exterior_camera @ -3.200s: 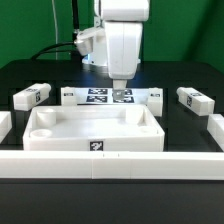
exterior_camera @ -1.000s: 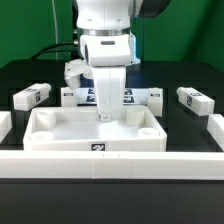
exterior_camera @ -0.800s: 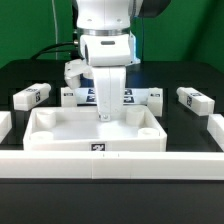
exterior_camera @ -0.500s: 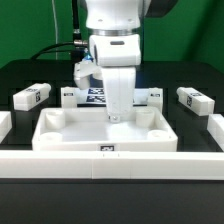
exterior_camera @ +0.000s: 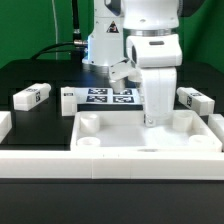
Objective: Assemble desk
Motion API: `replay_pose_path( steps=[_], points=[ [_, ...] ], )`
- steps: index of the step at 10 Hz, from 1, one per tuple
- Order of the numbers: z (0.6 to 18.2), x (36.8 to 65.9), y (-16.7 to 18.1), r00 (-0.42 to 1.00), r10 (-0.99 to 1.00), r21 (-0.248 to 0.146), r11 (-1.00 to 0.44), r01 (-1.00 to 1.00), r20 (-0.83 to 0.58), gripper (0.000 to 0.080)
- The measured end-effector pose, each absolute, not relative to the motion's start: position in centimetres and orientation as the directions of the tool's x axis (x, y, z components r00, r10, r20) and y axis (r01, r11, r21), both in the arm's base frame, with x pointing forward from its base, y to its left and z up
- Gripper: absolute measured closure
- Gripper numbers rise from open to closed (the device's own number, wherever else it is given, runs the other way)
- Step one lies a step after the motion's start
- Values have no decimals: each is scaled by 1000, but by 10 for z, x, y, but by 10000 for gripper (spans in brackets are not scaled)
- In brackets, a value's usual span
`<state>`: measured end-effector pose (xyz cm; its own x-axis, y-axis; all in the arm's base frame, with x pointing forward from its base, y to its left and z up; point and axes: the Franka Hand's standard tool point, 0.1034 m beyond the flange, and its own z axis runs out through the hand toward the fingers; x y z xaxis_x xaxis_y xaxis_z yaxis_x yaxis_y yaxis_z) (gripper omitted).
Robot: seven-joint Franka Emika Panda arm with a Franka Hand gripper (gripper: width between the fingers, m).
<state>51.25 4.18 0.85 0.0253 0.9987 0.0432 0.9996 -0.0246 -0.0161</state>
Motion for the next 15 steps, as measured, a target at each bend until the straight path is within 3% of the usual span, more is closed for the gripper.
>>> replay_pose_path(
  steps=[7, 9, 10, 11, 12, 15],
  points=[
    [5, 515, 51, 52, 998, -36, -51, 998, 42, 741],
    [7, 515, 50, 57, 998, -34, -56, 998, 41, 363],
    [16, 514, 48, 75, 997, -30, -74, 997, 35, 363],
    [29, 514, 48, 110, 994, -38, -109, 993, 23, 235],
    [46, 518, 49, 144, 989, -19, -144, 989, 19, 167],
    [73, 513, 76, 329, 944, -6, -328, 944, 7, 151]
  ],
)
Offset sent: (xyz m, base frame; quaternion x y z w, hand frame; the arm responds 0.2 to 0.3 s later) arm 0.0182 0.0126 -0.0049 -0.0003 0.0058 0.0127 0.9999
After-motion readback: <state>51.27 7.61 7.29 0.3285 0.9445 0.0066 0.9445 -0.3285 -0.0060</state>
